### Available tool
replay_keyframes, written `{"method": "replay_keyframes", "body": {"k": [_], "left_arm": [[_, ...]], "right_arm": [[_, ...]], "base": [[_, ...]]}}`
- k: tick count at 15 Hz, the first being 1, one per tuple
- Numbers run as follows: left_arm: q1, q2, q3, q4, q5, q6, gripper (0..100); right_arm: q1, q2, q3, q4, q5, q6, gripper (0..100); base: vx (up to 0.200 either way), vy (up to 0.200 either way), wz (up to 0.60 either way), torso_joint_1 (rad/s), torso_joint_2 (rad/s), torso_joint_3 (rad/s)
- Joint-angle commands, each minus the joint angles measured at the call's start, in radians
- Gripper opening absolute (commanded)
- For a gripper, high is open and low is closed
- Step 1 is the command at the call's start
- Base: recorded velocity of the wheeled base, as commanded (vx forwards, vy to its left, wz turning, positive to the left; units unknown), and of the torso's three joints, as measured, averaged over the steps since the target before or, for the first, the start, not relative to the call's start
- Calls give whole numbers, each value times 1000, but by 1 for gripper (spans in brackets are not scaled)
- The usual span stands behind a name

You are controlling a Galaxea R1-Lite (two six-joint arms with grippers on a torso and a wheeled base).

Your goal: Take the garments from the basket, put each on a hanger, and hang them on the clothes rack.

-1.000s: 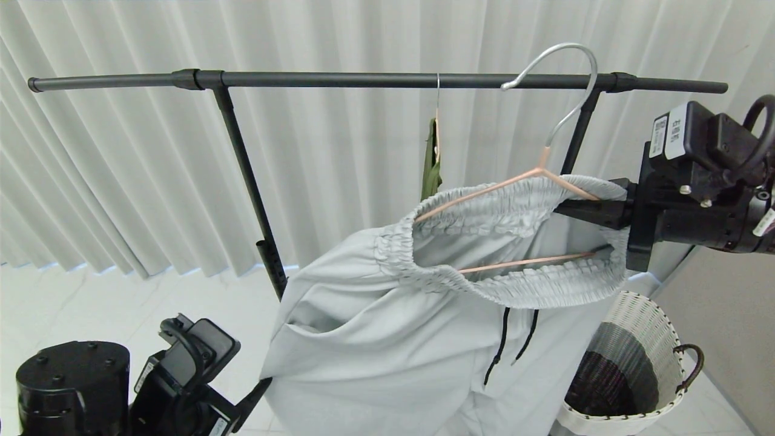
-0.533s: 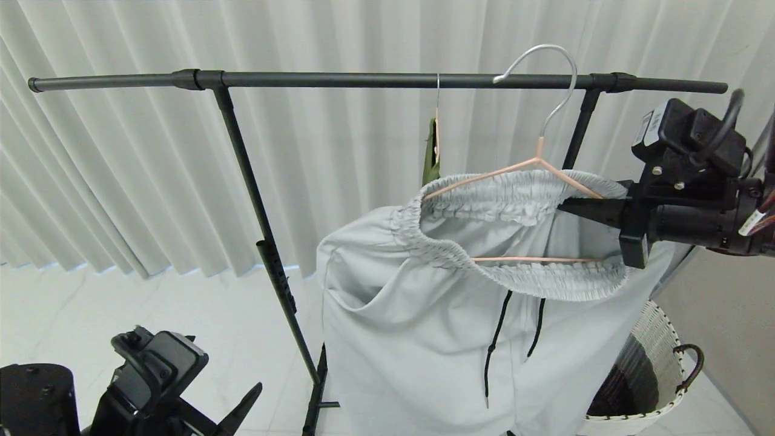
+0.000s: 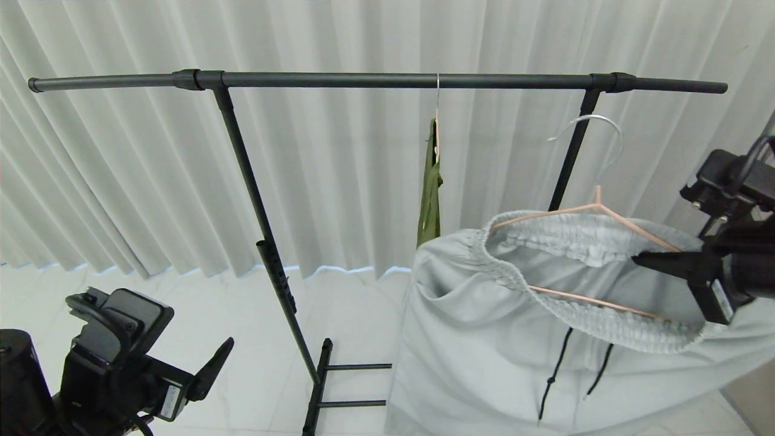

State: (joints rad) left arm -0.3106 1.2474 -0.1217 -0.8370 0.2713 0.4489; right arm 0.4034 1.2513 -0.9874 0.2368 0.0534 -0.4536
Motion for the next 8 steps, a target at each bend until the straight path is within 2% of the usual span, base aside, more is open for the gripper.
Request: {"method": "replay_keyframes", "body": {"k": [1, 3, 5, 6, 8], "left_arm": [[15, 15, 2, 1, 3, 7, 100], [41, 46, 7, 1, 8, 68, 100], [44, 83, -22, -1, 9, 80, 100], [44, 86, -36, -1, 9, 82, 100], [38, 87, -72, -1, 9, 82, 100]], "right_arm": [[-110, -133, 6, 136, -40, 41, 0], [-206, -168, 4, 236, -83, 41, 0], [-285, -177, 4, 274, -149, 46, 0], [-305, -174, 4, 272, -152, 53, 0], [-307, -151, -11, 271, -153, 162, 0]], "base": [[0, 0, 0, 0, 0, 0], [0, 0, 0, 0, 0, 0], [0, 0, 0, 0, 0, 0], [0, 0, 0, 0, 0, 0], [0, 0, 0, 0, 0, 0]]}}
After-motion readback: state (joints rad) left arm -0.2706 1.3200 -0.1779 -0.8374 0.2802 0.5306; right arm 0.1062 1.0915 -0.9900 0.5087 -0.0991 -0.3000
